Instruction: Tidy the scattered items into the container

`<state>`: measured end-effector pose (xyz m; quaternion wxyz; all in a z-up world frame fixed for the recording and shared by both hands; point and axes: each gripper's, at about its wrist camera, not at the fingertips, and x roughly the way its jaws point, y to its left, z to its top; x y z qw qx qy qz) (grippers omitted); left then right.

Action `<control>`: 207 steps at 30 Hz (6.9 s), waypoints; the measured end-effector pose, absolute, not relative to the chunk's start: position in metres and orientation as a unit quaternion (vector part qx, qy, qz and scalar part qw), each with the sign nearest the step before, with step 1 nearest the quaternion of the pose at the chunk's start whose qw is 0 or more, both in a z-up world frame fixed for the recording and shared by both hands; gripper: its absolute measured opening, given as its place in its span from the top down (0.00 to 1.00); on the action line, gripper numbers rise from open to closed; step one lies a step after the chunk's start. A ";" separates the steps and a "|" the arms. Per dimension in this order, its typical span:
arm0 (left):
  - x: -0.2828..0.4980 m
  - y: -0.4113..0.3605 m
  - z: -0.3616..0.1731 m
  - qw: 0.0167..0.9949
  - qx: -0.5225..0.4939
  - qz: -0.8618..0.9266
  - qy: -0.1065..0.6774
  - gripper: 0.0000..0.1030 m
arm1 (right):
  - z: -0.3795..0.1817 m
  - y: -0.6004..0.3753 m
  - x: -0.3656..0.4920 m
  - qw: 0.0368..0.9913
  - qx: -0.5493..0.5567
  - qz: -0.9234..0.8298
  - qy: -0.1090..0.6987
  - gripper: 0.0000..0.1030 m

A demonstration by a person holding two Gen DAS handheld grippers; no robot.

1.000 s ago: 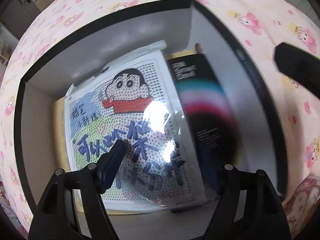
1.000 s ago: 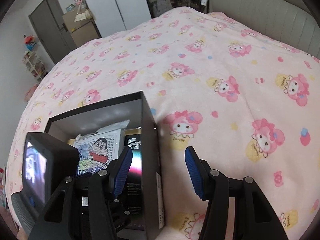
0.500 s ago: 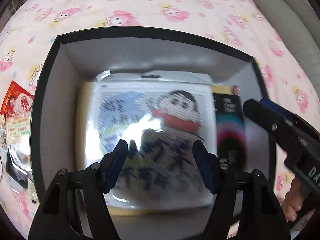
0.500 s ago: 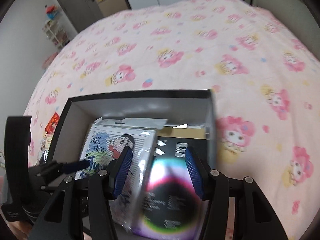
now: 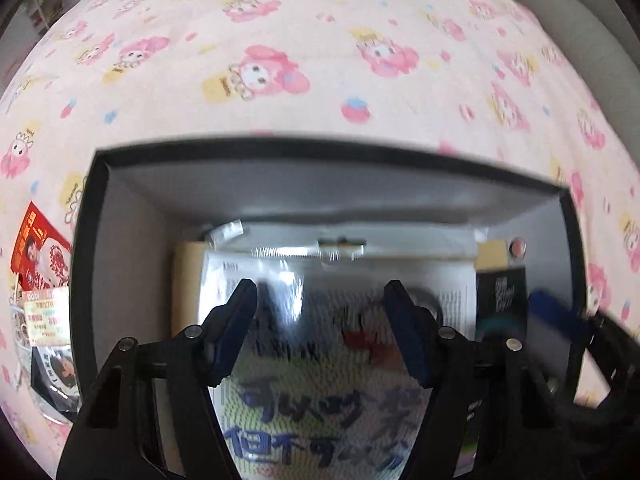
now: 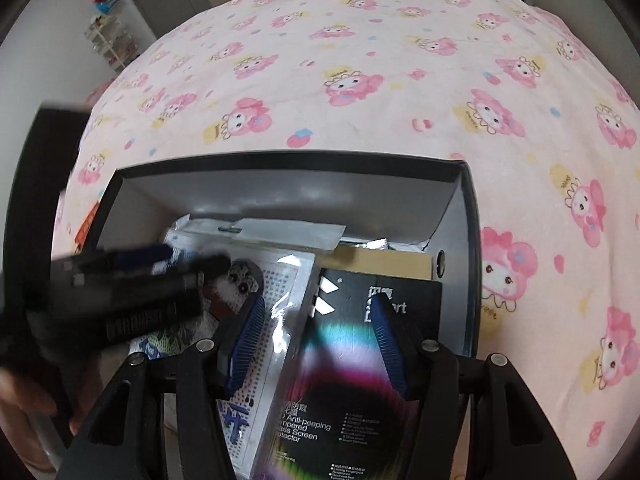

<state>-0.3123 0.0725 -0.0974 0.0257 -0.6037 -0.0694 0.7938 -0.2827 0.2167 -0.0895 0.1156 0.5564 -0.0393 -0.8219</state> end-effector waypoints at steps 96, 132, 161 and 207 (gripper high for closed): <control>-0.316 0.056 -0.128 0.027 -0.612 0.788 -0.065 0.46 | -0.125 0.218 -0.285 0.250 0.622 -0.724 -0.160 0.45; -0.117 0.037 0.014 0.112 -0.450 0.883 -0.072 0.25 | 0.006 0.214 -0.102 0.061 0.443 -0.889 -0.098 0.36; -0.018 -0.112 -0.008 0.033 -0.456 0.881 -0.125 0.25 | -0.002 0.049 -0.049 0.171 0.461 -0.870 -0.010 0.36; -0.068 -0.232 -0.111 0.070 -0.512 0.754 -0.406 0.91 | -0.117 -0.067 -0.115 0.357 0.598 -0.717 -0.039 0.41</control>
